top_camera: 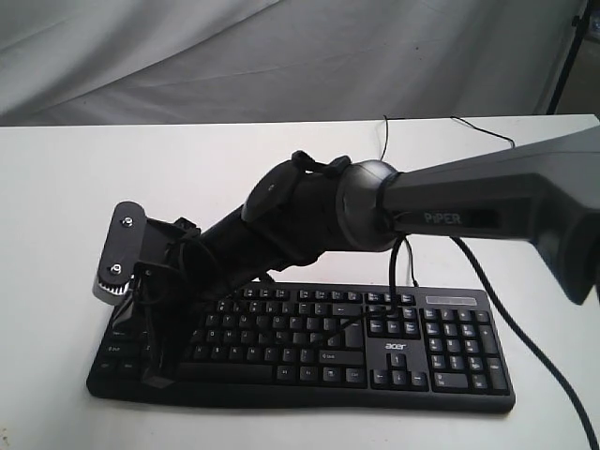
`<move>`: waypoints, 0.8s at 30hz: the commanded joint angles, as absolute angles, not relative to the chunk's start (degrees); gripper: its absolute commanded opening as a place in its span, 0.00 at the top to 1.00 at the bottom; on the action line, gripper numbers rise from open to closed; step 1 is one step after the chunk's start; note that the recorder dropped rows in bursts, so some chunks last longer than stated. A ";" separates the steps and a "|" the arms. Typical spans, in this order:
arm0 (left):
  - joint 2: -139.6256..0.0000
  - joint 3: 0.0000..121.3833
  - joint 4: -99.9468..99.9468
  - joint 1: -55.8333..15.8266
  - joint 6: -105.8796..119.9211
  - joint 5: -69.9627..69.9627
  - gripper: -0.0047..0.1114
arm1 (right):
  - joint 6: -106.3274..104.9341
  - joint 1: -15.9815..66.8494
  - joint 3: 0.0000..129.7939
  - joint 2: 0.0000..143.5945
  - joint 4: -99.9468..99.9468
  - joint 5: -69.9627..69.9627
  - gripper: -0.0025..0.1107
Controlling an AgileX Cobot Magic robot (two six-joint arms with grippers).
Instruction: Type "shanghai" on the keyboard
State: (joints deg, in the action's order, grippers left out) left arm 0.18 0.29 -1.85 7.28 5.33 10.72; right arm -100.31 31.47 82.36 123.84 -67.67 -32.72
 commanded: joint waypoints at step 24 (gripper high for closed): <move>0.00 0.00 -1.82 7.07 5.18 10.50 0.95 | -99.70 31.60 82.80 125.75 -66.29 -29.34 0.98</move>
